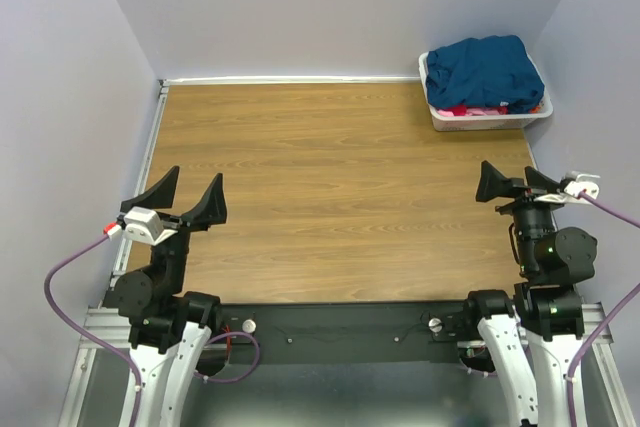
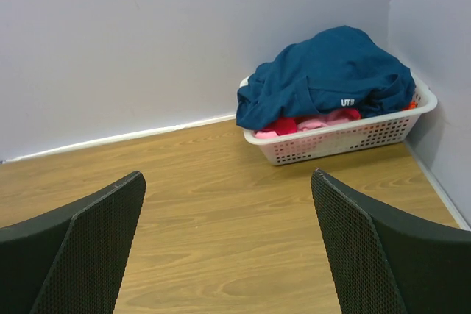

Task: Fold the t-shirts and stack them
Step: Grab the tshirt from the pile

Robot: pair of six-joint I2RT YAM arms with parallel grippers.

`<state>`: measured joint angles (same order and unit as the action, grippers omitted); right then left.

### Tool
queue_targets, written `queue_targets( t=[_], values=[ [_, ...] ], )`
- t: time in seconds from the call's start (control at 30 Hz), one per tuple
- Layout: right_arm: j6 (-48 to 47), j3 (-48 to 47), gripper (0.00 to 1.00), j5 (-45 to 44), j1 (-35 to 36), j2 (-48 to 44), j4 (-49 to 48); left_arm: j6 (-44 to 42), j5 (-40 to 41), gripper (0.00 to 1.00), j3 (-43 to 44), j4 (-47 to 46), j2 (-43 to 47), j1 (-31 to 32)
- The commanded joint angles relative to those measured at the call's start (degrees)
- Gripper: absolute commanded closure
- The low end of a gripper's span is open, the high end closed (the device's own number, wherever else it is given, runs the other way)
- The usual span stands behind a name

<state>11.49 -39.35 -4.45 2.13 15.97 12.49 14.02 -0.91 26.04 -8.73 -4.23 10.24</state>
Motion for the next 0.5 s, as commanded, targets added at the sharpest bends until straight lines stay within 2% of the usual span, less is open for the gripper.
queue_targets(
  t=[0.0, 0.2, 0.43, 0.47],
  values=[
    [0.29, 0.68, 0.00, -1.79, -0.37, 0.82, -0.89, 0.48, 0.47, 0.01, -0.55, -1.20, 0.89, 0.04],
    [4.76, 0.51, 0.00, -2.40, -0.37, 7.84, -1.68, 0.92, 2.66, 0.01, -1.34, -1.73, 1.68, 0.48],
    [12.58, -8.00, 0.00, -8.02, -0.37, 31.90, -2.30, 1.80, 4.07, 0.01, -1.52, -0.50, 2.21, 2.59],
    [13.38, -10.02, 0.00, -8.47, -0.37, 39.33, -2.30, 1.80, 4.16, 0.01, -1.43, -0.32, 2.21, 2.94]
  ],
)
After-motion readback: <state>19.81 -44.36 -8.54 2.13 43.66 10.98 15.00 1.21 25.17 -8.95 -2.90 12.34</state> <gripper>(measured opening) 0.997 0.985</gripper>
